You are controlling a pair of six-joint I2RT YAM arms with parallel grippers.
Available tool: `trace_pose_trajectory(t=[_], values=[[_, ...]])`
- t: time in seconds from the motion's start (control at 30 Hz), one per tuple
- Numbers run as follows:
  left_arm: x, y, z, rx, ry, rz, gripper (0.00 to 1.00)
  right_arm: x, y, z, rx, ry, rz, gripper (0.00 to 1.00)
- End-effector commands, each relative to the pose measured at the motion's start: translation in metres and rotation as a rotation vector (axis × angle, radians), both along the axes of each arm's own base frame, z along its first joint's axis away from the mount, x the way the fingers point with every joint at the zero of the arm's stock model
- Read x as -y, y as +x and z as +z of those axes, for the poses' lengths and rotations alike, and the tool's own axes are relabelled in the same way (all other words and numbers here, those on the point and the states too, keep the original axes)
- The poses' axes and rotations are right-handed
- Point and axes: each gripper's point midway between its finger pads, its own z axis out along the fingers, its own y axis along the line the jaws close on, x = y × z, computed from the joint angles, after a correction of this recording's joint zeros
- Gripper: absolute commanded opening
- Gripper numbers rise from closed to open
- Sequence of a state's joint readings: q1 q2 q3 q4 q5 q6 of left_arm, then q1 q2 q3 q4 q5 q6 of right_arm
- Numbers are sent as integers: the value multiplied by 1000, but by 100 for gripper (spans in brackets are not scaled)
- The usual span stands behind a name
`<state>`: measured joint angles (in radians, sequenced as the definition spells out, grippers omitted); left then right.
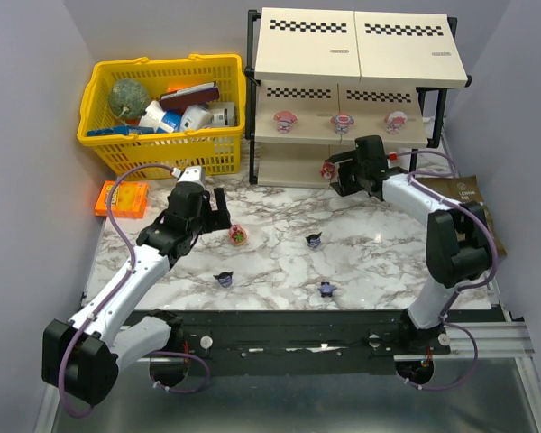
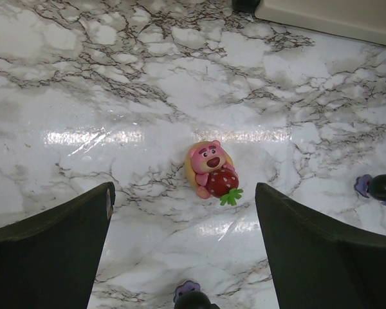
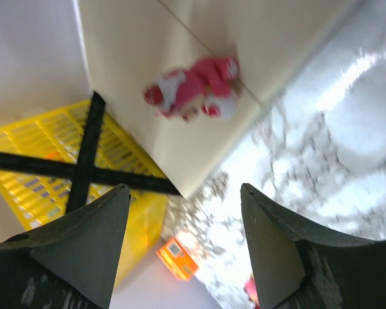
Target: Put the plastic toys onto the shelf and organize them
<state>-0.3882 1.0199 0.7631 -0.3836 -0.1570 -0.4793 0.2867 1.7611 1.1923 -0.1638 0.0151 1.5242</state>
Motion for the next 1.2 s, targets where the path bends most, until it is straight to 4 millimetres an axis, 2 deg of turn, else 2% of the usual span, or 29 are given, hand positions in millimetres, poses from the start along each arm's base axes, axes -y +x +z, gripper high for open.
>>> trace_pose_trajectory(t=[0.0, 0.03, 0.2, 0.3, 0.37, 0.4, 0.43, 0.47, 0.5, 0.53, 0.57, 0.6, 0.63, 0.7, 0.73, 0.83, 0.97, 1.17], values=[[-6, 7, 25, 72, 21, 8, 99, -20, -33, 17, -82, 8, 95, 77], [-6, 7, 27, 81, 22, 7, 99, -25, -39, 24, -72, 11, 108, 77], [-7, 4, 25, 89, 12, 15, 99, -45, -63, 31, -76, 23, 155, 76], [-12, 0, 24, 93, 14, 38, 99, -71, -78, 35, -77, 5, 211, 75], [-17, -4, 22, 90, 19, 58, 99, -102, -95, 33, -91, 21, 245, 75], [-20, -5, 23, 91, 20, 75, 99, -105, -93, 31, -67, -10, 211, 75], [-22, -8, 23, 81, 23, 79, 99, -128, -106, 32, -62, 7, 236, 75], [-24, -11, 25, 86, 23, 86, 99, -143, -106, 35, -32, 27, 248, 75], [-27, -12, 25, 87, 27, 95, 99, -154, -108, 26, -41, 23, 256, 75], [-32, -16, 24, 80, 42, 113, 99, -176, -118, 28, -34, 31, 296, 75], [-35, -17, 27, 92, 43, 122, 99, -188, -120, 29, -21, 43, 319, 75], [-38, -19, 28, 95, 51, 135, 99, -199, -124, 16, -42, 31, 345, 74], [-43, -22, 26, 92, 65, 152, 99, -217, -134, 19, -43, 45, 391, 74], [-48, -25, 28, 102, 69, 168, 99, -233, -142, 9, -64, 49, 435, 74], [-50, -28, 26, 99, 70, 178, 99, -243, -151, -4, -99, 49, 472, 74], [-52, -33, 24, 103, 64, 181, 99, -255, -157, -17, -135, 53, 491, 73], [-52, -35, 32, 132, 44, 182, 99, -261, -155, -31, -141, 18, 499, 73], [-51, -35, 32, 136, 44, 175, 99, -269, -163, -39, -186, 16, 504, 72]])
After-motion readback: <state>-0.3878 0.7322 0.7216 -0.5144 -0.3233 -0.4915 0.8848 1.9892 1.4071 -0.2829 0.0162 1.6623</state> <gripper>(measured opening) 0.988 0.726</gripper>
